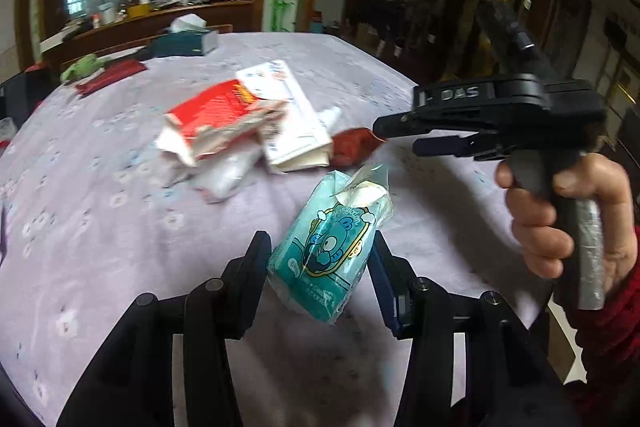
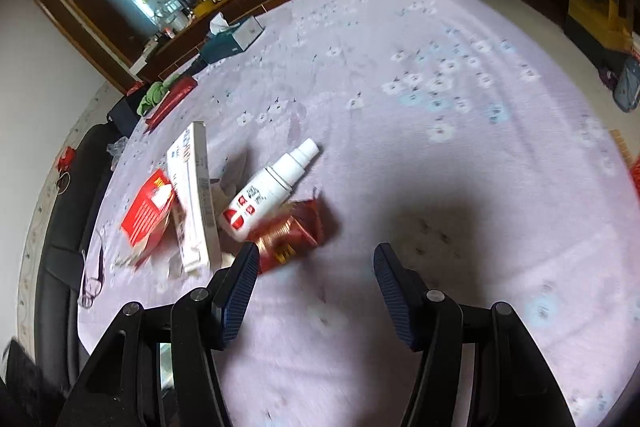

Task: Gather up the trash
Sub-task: 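Grasp the teal cartoon tissue pack with the left tool while the right tool grasps the brown snack wrapper, then lift the tissue pack and snack wrapper up off the table with both tools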

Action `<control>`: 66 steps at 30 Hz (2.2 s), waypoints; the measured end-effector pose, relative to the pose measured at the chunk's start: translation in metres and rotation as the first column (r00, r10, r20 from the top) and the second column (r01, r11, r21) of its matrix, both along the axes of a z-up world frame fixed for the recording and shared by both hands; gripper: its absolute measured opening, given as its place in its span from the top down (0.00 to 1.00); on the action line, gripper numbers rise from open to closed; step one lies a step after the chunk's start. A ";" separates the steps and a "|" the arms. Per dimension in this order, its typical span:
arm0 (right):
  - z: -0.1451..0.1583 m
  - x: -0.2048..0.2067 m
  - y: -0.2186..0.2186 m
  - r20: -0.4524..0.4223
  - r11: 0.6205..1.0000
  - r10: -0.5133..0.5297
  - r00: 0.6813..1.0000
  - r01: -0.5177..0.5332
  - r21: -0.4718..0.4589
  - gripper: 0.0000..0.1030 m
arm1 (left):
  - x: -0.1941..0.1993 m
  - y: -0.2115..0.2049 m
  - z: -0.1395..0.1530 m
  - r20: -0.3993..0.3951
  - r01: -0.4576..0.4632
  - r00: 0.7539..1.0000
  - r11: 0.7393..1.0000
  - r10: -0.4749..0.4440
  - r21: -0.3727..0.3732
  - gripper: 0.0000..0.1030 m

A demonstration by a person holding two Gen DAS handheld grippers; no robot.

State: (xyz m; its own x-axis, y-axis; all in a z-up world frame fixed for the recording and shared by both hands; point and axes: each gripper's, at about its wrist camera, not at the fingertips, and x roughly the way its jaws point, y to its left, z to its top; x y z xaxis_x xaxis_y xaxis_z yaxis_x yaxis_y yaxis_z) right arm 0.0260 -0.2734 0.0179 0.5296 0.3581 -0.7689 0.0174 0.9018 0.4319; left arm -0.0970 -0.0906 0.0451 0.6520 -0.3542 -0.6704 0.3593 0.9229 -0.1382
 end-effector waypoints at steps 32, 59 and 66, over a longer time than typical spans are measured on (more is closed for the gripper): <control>0.026 -0.095 -0.011 0.182 0.998 0.006 0.983 0.005 -0.060 0.73 | -0.005 -0.019 0.000 0.084 -0.086 0.993 0.994 0.081 0.065 0.54; 0.026 -0.105 -0.014 0.187 0.999 0.012 0.982 -0.003 -0.048 0.73 | -0.009 -0.030 0.002 0.113 -0.119 0.988 0.986 0.106 0.118 0.54; 0.026 -0.106 -0.013 0.185 0.999 0.011 0.983 -0.002 -0.048 0.73 | -0.011 -0.030 0.003 0.116 -0.122 0.987 0.986 0.108 0.118 0.54</control>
